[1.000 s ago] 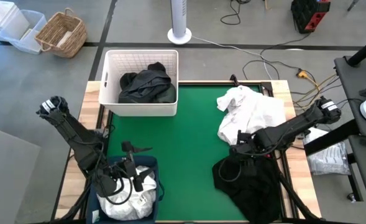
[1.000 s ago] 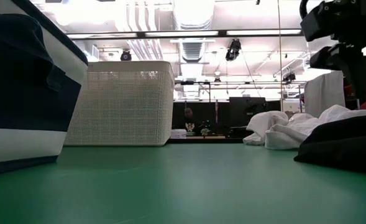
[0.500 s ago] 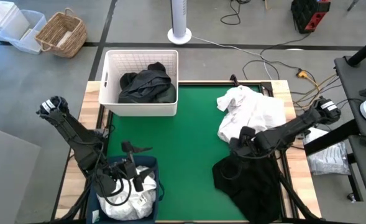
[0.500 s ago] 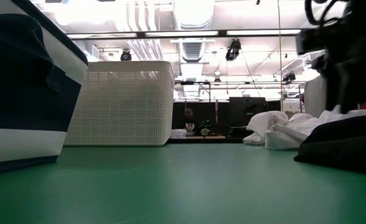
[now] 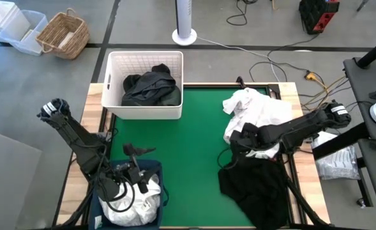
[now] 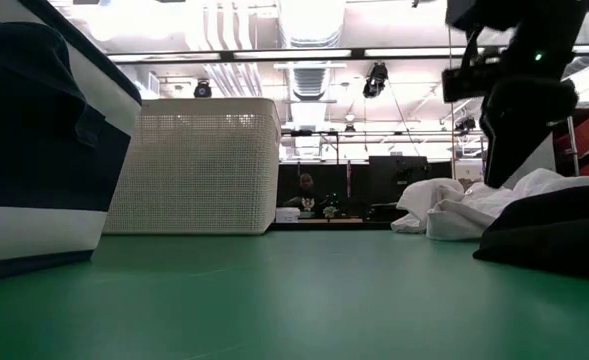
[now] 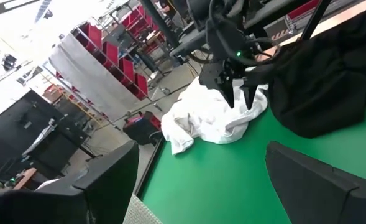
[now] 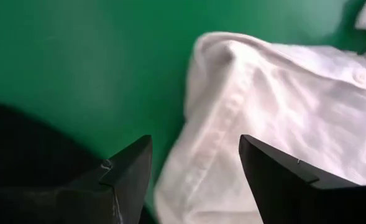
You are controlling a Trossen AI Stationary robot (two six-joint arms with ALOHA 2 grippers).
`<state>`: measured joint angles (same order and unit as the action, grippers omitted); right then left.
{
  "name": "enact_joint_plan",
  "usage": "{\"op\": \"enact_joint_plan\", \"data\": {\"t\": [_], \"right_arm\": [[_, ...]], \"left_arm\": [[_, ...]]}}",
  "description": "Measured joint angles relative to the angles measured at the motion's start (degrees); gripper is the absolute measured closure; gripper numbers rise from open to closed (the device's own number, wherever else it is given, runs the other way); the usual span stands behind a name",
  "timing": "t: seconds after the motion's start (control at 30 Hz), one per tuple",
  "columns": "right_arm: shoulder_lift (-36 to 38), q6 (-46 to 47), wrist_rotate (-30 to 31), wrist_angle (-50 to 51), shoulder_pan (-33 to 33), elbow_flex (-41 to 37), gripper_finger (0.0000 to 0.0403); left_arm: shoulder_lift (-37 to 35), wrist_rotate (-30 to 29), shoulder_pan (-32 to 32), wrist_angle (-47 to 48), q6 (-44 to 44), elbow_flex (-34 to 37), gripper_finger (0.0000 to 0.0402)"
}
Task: Sort clothes
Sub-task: Put the white shirt into the blue bin
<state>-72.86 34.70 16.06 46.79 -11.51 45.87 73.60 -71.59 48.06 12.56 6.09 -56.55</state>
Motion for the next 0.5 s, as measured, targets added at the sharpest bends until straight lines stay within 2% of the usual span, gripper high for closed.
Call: {"op": "enact_joint_plan", "data": {"t": [0.3,0.5], "right_arm": [[-2.39,1.33,-0.03,-5.74,6.24,-4.57,0.0168],[-6.3,1.22,-0.15,-7.77,7.32,-4.63,0.0177]], "left_arm": [[-0.44,-0.07,-0.19,0.35,0.96,0.0,0.0078],[-0.52,-0.07,-0.19,0.37,0.75,0.0,0.0078]]}}
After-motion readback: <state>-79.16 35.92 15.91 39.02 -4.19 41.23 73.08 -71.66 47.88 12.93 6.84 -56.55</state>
